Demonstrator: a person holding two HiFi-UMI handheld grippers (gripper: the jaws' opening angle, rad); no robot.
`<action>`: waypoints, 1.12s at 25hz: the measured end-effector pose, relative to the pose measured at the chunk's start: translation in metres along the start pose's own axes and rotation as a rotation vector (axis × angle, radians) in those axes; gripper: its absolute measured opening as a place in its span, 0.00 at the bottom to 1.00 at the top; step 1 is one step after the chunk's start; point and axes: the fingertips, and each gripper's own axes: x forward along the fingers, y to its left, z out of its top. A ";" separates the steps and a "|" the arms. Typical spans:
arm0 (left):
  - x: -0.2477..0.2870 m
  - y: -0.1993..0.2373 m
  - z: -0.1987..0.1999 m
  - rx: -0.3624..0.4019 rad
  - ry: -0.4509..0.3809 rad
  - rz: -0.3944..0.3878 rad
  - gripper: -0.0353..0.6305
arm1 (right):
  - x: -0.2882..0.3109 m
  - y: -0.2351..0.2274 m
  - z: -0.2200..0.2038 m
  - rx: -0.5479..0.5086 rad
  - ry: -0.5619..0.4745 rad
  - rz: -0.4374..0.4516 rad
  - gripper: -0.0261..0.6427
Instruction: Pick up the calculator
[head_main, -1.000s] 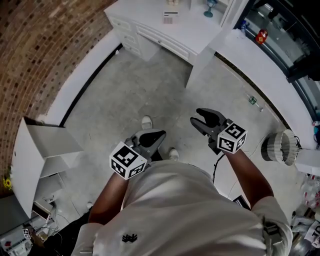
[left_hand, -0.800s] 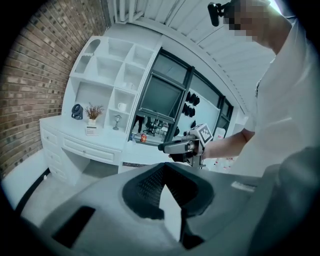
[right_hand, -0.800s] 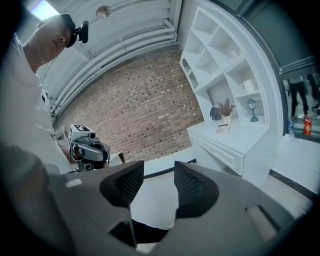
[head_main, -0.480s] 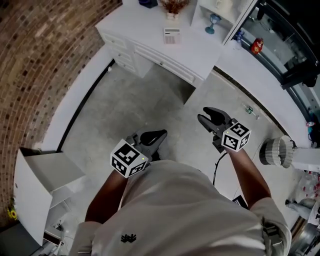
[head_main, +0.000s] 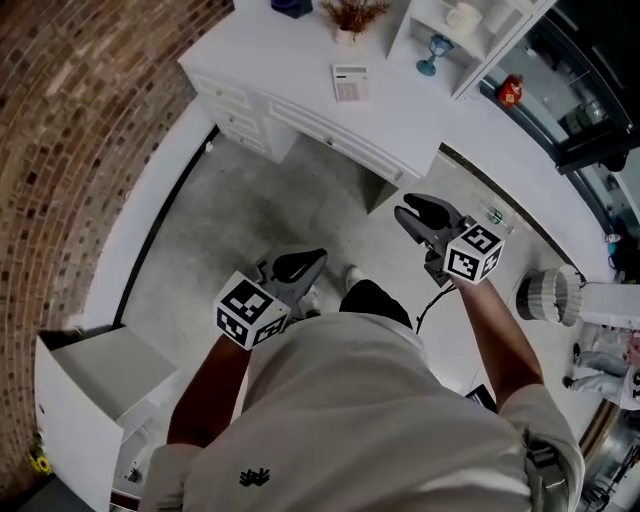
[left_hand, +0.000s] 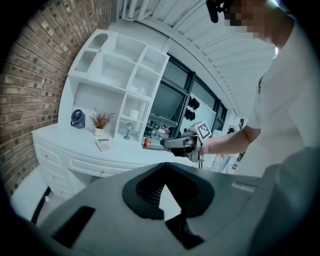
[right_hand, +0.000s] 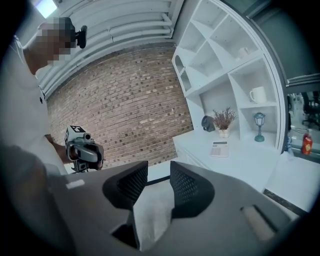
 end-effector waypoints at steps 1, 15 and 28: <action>0.001 0.007 0.002 -0.007 -0.004 0.001 0.06 | 0.008 -0.003 0.003 -0.002 0.004 0.005 0.27; 0.046 0.111 0.050 -0.053 -0.003 0.101 0.06 | 0.104 -0.143 0.041 0.026 0.056 0.090 0.27; 0.132 0.195 0.114 -0.127 0.001 0.207 0.06 | 0.203 -0.329 0.067 0.055 0.172 0.169 0.27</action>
